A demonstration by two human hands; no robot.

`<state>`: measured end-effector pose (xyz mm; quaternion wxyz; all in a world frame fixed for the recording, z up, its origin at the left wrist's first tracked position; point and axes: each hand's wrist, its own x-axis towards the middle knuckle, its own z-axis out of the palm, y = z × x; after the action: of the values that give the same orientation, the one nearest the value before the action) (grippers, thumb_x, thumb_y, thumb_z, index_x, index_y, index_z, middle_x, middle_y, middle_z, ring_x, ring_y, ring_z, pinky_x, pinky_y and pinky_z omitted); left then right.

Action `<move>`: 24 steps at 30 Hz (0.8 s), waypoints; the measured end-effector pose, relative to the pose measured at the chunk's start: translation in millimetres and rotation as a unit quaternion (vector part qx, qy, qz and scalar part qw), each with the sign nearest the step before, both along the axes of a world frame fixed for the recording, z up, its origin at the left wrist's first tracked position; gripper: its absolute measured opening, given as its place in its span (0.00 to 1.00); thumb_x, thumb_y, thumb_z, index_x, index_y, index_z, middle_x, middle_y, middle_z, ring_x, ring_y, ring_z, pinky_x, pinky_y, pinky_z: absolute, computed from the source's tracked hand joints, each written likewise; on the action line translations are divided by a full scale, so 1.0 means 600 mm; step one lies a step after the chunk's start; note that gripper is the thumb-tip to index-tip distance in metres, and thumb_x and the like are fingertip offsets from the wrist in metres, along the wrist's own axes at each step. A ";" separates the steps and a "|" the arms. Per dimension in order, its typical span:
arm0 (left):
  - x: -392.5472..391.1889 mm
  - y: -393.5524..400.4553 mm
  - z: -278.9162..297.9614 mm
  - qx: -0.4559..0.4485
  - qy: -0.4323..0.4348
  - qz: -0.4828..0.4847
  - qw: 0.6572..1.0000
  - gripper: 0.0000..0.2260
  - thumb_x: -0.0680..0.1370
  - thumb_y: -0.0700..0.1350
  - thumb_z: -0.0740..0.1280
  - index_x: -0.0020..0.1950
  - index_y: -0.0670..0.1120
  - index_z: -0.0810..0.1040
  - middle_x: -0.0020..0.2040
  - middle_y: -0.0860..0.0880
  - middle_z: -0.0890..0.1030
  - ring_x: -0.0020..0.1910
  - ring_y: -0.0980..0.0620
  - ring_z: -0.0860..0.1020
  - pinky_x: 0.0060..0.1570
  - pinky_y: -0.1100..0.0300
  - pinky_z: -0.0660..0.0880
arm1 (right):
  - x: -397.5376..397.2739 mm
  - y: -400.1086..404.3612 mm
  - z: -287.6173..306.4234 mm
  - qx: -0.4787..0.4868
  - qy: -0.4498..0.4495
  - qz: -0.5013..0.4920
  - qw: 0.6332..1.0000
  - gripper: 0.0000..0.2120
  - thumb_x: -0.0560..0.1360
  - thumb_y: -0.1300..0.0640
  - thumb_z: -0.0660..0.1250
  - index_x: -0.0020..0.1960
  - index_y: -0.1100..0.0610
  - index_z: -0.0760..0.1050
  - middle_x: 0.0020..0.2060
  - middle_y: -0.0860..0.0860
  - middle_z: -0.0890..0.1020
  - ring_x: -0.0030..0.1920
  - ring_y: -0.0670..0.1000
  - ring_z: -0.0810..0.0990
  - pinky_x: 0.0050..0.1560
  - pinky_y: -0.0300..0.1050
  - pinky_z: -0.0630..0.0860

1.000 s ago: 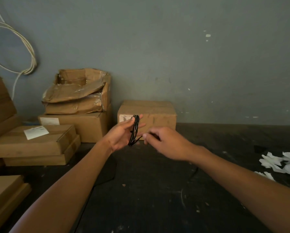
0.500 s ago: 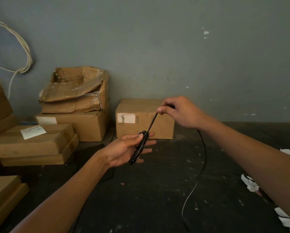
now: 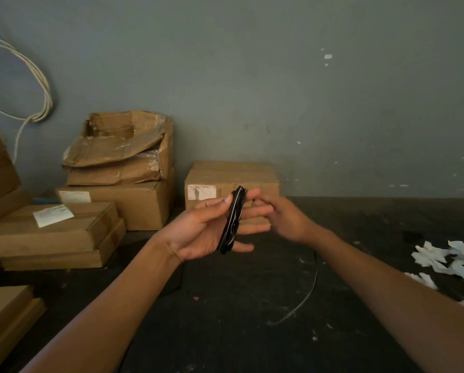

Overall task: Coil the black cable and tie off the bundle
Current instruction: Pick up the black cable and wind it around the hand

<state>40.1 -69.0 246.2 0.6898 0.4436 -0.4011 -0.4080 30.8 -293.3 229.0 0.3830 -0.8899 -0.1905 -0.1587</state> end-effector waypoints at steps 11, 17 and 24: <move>0.034 -0.021 0.058 -0.019 -0.013 0.076 0.997 0.21 0.80 0.52 0.55 0.73 0.52 0.69 0.74 0.42 0.69 0.71 0.35 0.68 0.63 0.32 0.67 | -0.055 0.111 -0.098 -0.027 0.128 0.048 0.990 0.11 0.84 0.51 0.53 0.49 0.45 0.73 0.39 0.51 0.76 0.36 0.53 0.74 0.38 0.52 0.74; 0.070 -0.004 0.053 -0.023 0.015 0.181 0.983 0.18 0.82 0.52 0.53 0.69 0.55 0.74 0.71 0.44 0.74 0.68 0.37 0.73 0.65 0.28 0.63 | -0.088 0.129 -0.083 -0.077 0.149 0.094 0.981 0.11 0.84 0.49 0.51 0.53 0.46 0.72 0.45 0.56 0.78 0.45 0.57 0.79 0.46 0.56 0.78; 0.091 0.004 0.012 0.012 0.026 0.267 0.963 0.18 0.83 0.54 0.51 0.70 0.58 0.71 0.72 0.48 0.72 0.70 0.39 0.70 0.65 0.29 0.62 | -0.092 0.126 -0.047 -0.128 0.075 0.066 0.987 0.13 0.84 0.47 0.53 0.52 0.48 0.75 0.40 0.49 0.78 0.38 0.44 0.76 0.38 0.44 0.72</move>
<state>94.8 -66.6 253.1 0.7785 0.5323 -0.2448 -0.2249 -24.6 -217.7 200.5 0.2890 -0.9263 -0.2386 -0.0403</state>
